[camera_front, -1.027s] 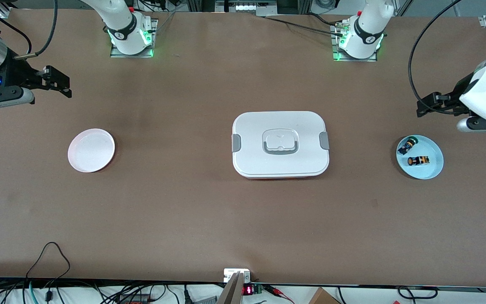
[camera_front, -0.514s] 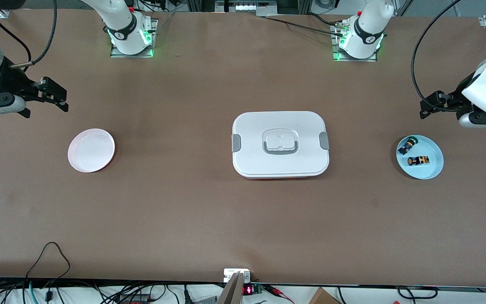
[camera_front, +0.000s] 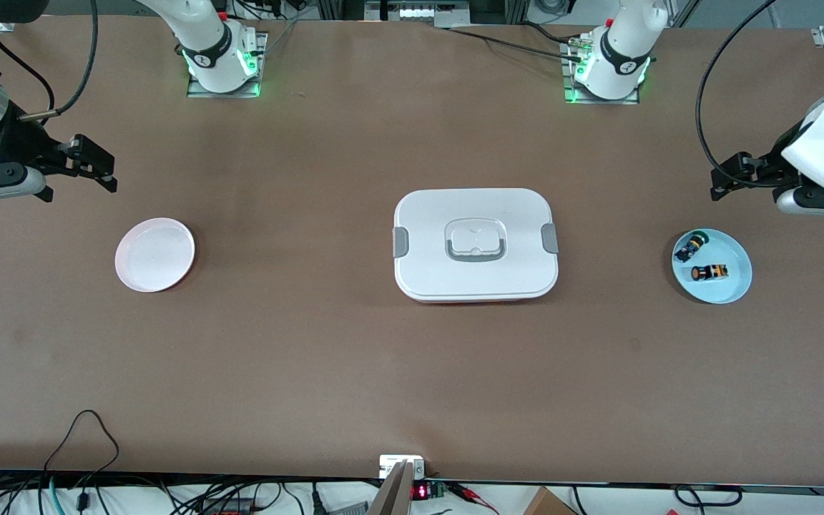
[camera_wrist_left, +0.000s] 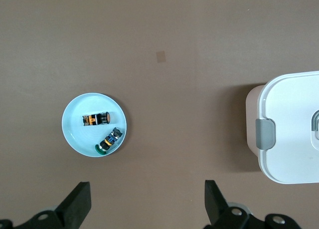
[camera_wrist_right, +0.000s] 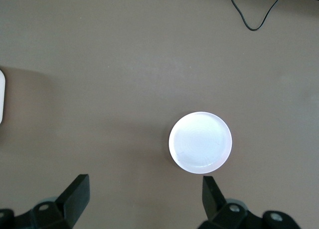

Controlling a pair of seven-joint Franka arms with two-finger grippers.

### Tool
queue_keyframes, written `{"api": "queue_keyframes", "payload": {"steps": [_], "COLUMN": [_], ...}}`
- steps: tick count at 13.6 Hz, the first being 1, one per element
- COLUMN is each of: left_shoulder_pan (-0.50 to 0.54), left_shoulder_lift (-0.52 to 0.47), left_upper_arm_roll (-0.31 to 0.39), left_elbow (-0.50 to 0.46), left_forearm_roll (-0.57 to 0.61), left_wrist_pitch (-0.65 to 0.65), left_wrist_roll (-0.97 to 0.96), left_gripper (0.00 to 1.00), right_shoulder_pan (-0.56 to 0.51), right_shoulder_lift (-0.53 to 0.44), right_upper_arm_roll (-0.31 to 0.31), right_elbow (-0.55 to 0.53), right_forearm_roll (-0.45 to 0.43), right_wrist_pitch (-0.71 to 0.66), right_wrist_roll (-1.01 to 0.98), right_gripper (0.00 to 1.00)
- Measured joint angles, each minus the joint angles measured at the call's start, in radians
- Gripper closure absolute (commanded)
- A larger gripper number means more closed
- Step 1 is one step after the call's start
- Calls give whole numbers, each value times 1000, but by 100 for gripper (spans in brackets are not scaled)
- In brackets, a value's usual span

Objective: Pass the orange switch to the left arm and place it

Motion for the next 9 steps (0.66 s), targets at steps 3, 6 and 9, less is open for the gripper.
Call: {"api": "queue_keyframes", "payload": {"steps": [3,6,9], "left_shoulder_pan": [0,0,0], "left_shoulder_lift": [0,0,0], "left_upper_arm_roll": [0,0,0], "left_elbow": [0,0,0], "left_forearm_roll": [0,0,0], "left_wrist_pitch": [0,0,0], "left_wrist_roll": [3,4,4], "left_gripper": [0,0,0], "right_shoulder_pan": [0,0,0], "right_shoulder_lift": [0,0,0], "right_upper_arm_roll": [0,0,0], "right_elbow": [0,0,0], "right_forearm_roll": [0,0,0], "right_wrist_pitch": [-1,-15,-19], "right_wrist_roll": [0,-1,0], "right_gripper": [0,0,0]}}
